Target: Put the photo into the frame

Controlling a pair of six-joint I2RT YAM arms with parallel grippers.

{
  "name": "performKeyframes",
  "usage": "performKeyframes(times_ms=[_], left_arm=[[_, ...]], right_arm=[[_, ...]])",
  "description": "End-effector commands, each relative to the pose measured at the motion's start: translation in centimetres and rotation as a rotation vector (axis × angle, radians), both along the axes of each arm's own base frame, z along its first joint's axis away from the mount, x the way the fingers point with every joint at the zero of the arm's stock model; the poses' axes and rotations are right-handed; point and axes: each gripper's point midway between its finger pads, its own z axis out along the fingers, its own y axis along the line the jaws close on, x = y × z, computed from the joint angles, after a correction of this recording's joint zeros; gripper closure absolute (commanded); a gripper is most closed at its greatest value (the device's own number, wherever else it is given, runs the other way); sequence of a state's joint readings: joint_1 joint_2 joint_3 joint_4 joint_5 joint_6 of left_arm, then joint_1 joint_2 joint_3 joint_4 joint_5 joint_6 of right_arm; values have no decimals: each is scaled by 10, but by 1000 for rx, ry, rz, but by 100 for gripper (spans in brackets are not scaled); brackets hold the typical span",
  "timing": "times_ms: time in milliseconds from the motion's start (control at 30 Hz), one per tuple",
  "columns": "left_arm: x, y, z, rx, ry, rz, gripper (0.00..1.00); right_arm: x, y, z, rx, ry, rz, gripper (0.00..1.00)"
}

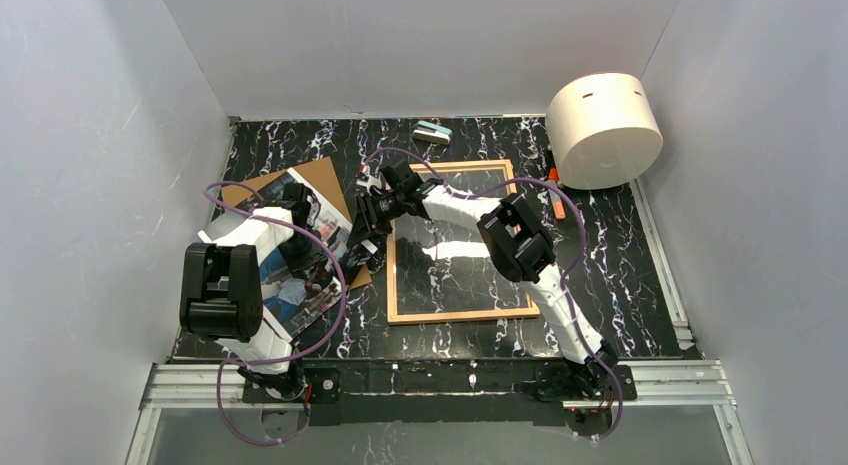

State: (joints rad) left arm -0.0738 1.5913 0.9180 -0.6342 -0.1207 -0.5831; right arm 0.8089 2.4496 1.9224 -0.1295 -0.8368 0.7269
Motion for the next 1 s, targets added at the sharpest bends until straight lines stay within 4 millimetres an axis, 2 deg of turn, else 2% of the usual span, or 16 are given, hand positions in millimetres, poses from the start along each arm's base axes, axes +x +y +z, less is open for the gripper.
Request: performKeyframes(times_ms=[0,133,233,300,467,567,700,833,900,967], left_arm=[[-7,-3,-4,-11,28,-5,62],[3,-1,8,4,-9,-4,62],[15,12,34,77,-80,15,62],[31,18,60,111,-157,24,61],[56,27,116,161,-269,26,51],[68,25,140,151,-317,27,38],[83,10,149,72,-329,29,19],[107,-9,151,-64,-341,46,6],[123,-21,156,-150,-365,58,2],[137,-35,165,-249,-412,59,2]], right_arm=[[4,7,6,29,-38,18,66],[7,7,5,6,-59,0,88],[12,6,16,10,-106,-19,98],[15,6,28,22,-147,-30,99],[17,4,57,52,-209,-37,99],[20,-1,71,48,-256,-54,99],[22,-11,91,33,-353,-83,99],[17,-27,93,-27,-441,-105,99],[13,-34,96,-43,-481,-114,99],[7,-38,92,-69,-507,-111,99]])
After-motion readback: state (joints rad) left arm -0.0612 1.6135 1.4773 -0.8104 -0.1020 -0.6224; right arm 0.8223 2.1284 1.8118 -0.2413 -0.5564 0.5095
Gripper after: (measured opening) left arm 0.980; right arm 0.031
